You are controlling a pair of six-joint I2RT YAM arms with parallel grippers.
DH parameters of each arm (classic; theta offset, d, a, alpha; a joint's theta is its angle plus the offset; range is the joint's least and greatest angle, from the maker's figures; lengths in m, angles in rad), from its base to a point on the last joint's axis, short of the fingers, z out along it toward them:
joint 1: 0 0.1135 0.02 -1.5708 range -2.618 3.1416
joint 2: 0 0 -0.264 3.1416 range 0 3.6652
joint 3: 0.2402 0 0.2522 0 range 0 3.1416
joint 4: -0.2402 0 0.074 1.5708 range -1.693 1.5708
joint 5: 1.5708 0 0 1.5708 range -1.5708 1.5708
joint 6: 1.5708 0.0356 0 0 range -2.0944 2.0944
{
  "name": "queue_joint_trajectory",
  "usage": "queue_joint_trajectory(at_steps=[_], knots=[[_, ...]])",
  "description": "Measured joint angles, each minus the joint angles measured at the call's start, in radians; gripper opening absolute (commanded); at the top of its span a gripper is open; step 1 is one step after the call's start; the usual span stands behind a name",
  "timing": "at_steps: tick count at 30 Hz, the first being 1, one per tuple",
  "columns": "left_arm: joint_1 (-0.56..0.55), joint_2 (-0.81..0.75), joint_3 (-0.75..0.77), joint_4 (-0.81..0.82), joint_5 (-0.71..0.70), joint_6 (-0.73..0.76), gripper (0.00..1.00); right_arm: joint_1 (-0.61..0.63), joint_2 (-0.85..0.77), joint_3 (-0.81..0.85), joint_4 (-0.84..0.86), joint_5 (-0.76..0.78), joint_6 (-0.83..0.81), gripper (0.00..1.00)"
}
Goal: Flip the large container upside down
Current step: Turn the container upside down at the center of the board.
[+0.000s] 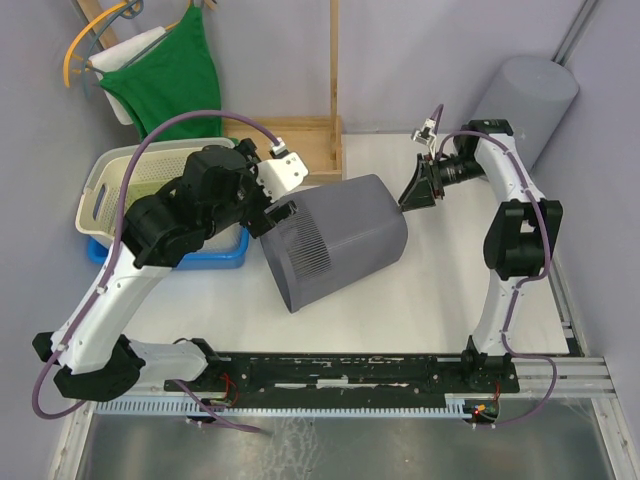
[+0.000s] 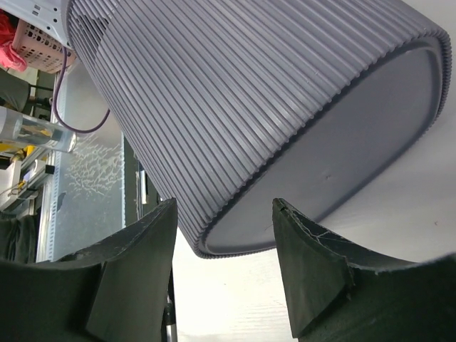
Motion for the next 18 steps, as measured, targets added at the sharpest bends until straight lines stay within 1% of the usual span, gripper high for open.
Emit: queue_joint_trajectory(at_steps=[6, 9, 12, 14, 18], knots=[[0.005, 0.0, -0.006, 0.004, 0.0, 0.0, 0.96, 0.013, 0.0, 0.0, 0.0, -0.005, 0.013, 0.64], [0.009, -0.003, -0.045, 0.02, 0.0, 0.0, 0.96, 0.024, 0.0, 0.003, 0.0, -0.015, 0.014, 0.65], [0.016, -0.006, -0.127, 0.04, -0.002, 0.0, 0.96, 0.048, 0.0, 0.01, 0.0, -0.023, 0.018, 0.65], [0.023, -0.006, -0.212, 0.048, -0.006, 0.0, 0.96, 0.071, 0.0, 0.017, 0.0, -0.023, 0.024, 0.65], [0.046, -0.007, -0.294, 0.061, -0.011, 0.0, 0.96, 0.103, -0.003, 0.055, 0.0, -0.018, 0.05, 0.65]])
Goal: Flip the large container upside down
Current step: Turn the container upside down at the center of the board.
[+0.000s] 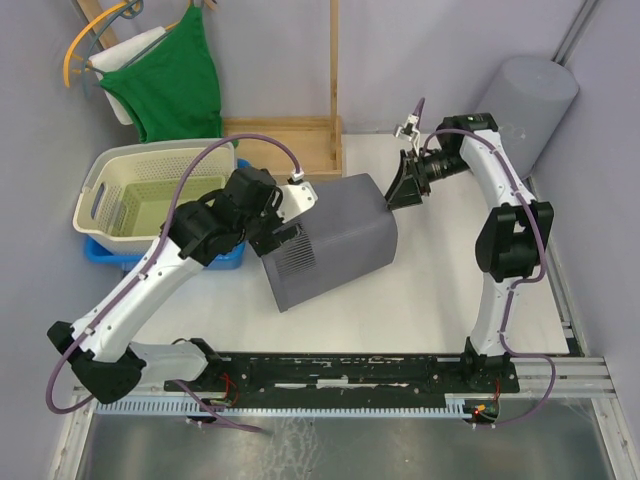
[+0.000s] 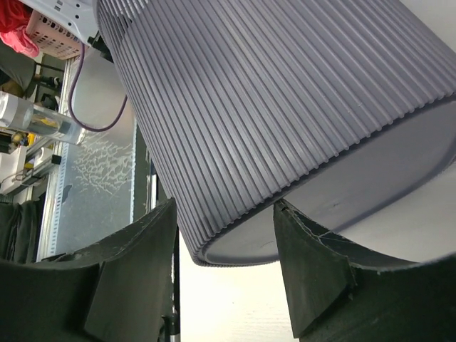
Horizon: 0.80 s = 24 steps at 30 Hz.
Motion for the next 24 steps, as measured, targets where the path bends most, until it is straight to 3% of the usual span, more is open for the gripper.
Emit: queue_joint_trajectory(at_steps=[10, 16, 24], knots=[[0.053, -0.046, -0.104, 0.064, -0.03, 0.0, 0.96, 0.03, -0.008, 0.125, 0.0, -0.016, 0.09, 0.65], [0.075, -0.072, -0.136, 0.067, -0.058, 0.001, 0.96, 0.061, -0.048, 0.156, 0.021, -0.02, 0.225, 0.66], [0.107, -0.121, -0.198, 0.066, -0.097, 0.0, 0.96, 0.146, -0.184, 0.118, 0.313, -0.023, 0.58, 0.67]])
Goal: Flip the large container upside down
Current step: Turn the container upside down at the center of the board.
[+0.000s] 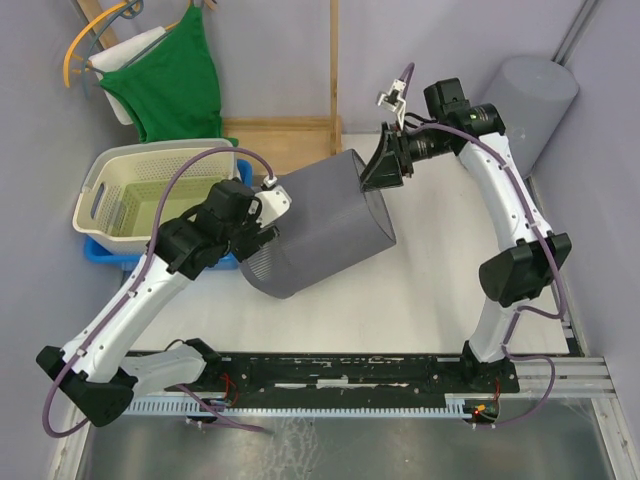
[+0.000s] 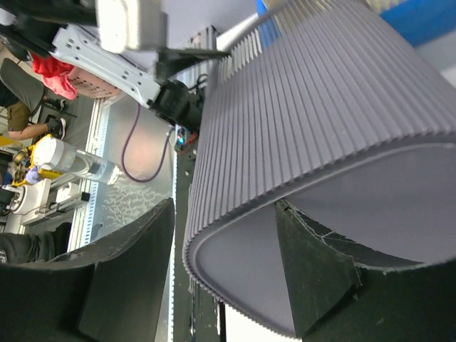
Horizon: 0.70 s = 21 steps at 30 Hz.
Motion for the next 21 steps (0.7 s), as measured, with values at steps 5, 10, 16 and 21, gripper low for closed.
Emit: queue_joint_trajectory(at_steps=[5, 10, 16, 21], knots=[[0.027, -0.016, -0.049, -0.007, -0.004, 0.0, 0.96, 0.073, -0.051, -0.009, 0.201, -0.03, 0.204, 0.67], [0.043, -0.017, -0.089, 0.0, -0.005, 0.0, 0.96, 0.132, -0.052, 0.023, 0.248, -0.056, 0.291, 0.68], [0.047, 0.01, -0.12, 0.034, 0.04, 0.0, 0.96, 0.201, -0.042, 0.079, 0.257, -0.059, 0.312, 0.68], [0.052, 0.061, -0.121, 0.071, 0.105, 0.0, 0.95, 0.211, -0.027, 0.099, 0.253, -0.038, 0.317, 0.68]])
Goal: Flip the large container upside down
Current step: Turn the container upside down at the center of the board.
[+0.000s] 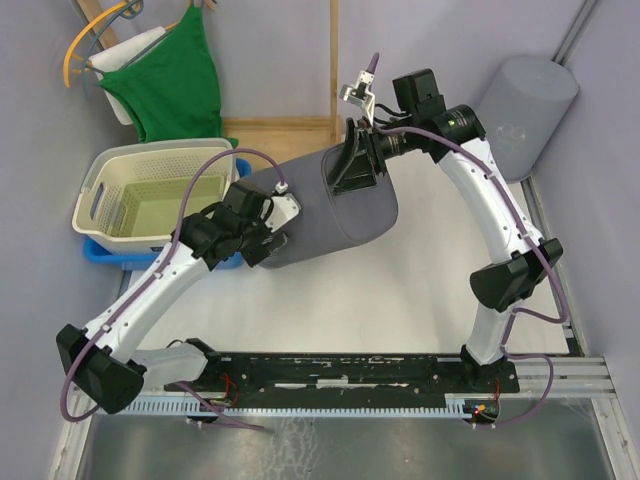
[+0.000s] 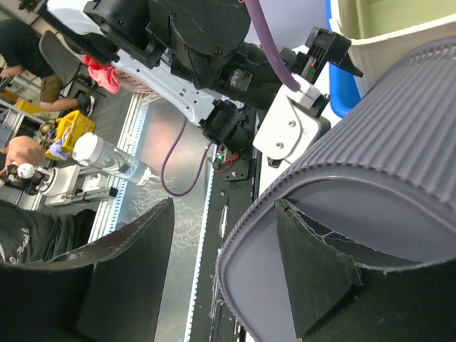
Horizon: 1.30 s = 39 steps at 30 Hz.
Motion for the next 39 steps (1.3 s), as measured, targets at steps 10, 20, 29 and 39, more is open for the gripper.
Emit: queue_joint_trajectory(at_steps=[10, 20, 29, 39], knots=[[0.001, 0.129, 0.069, 0.021, 0.137, 0.0, 0.95, -0.014, 0.023, 0.048, -0.014, 0.098, 0.009, 0.68], [0.0, 0.151, 0.146, 0.032, 0.165, 0.001, 0.95, -0.014, 0.026, 0.061, 0.129, 0.127, 0.122, 0.68], [0.007, 0.108, 0.149, 0.245, -0.238, 0.072, 0.95, -0.003, 0.029, 0.063, 0.201, 0.099, 0.142, 0.68], [0.084, 0.127, 0.086, 0.596, -0.518, 0.24, 0.96, 0.063, 0.029, 0.063, 0.184, 0.013, 0.143, 0.68]])
